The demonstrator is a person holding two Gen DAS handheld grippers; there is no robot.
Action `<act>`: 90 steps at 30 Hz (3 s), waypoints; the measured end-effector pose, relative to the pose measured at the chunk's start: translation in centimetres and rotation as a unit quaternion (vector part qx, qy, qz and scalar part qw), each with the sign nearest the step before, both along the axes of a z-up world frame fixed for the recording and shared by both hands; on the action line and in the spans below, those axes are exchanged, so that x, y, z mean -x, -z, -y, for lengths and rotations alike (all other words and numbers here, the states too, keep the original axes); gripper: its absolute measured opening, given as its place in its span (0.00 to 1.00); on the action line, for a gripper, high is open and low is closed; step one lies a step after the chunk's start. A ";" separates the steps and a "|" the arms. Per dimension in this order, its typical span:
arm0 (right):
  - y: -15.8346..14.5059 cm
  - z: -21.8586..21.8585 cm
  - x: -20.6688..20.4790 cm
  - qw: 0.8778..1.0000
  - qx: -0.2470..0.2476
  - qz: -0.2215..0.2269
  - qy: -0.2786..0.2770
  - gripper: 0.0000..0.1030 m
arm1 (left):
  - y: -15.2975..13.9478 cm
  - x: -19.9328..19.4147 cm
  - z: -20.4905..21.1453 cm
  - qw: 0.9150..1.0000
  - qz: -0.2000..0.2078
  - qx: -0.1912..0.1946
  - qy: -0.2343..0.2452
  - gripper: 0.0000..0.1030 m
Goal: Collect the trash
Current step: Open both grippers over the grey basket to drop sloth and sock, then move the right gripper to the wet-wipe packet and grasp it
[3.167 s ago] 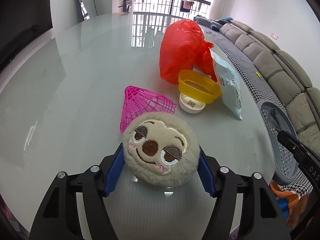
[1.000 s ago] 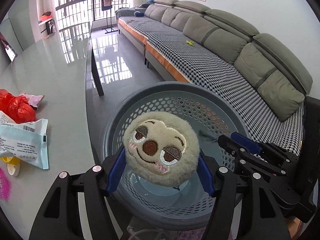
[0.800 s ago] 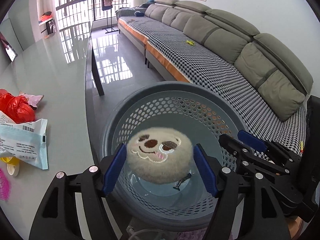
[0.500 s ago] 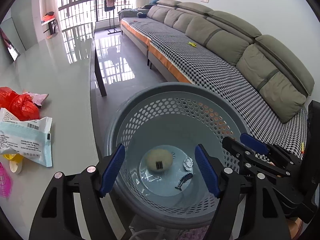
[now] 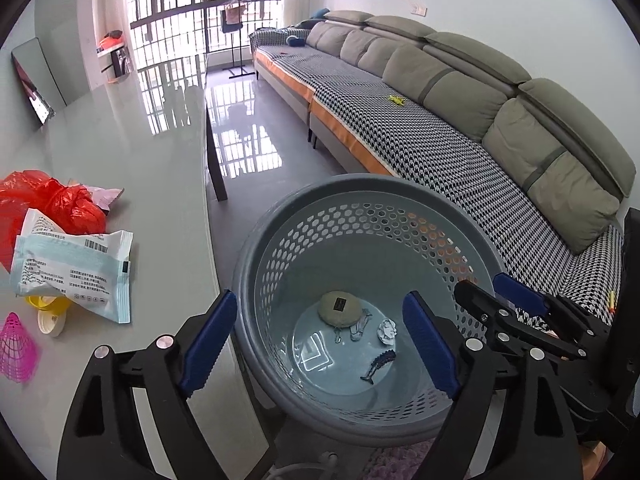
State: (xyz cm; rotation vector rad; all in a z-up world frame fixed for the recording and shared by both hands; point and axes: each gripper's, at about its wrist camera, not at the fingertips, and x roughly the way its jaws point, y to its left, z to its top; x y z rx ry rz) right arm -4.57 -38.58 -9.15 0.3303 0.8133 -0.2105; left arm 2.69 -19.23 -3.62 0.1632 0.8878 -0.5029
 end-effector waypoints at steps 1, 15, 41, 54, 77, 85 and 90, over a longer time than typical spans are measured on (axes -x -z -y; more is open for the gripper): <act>-0.1 -0.1 0.1 1.000 0.002 0.002 0.001 0.53 | -0.1 0.1 -0.1 1.000 0.004 -0.001 -0.002 0.83; -1.1 -2.5 1.2 1.000 0.022 0.020 -0.007 0.60 | -2.1 1.4 -3.5 0.997 0.057 -0.002 -0.048 0.93; -6.0 -16.8 -6.6 0.957 0.081 0.078 -0.269 0.66 | -3.9 0.9 -19.2 0.964 0.086 -0.030 -0.251 0.94; -4.8 -23.5 -12.4 0.903 0.090 0.054 -0.417 0.70 | -3.7 0.4 -25.4 0.936 0.069 -0.045 -0.342 0.94; -3.5 -26.7 -15.3 0.858 0.114 0.045 -0.499 0.65 | -3.8 0.0 -26.9 0.928 0.055 -0.042 -0.367 0.94; -4.1 -26.4 -14.0 0.870 0.104 0.044 -0.480 0.47 | -3.4 -0.2 -26.7 0.931 0.045 -0.038 -0.361 0.94; -5.1 -24.7 -12.5 0.894 0.083 0.048 -0.437 0.47 | -3.1 -0.5 -26.9 0.933 0.038 -0.031 -0.355 0.94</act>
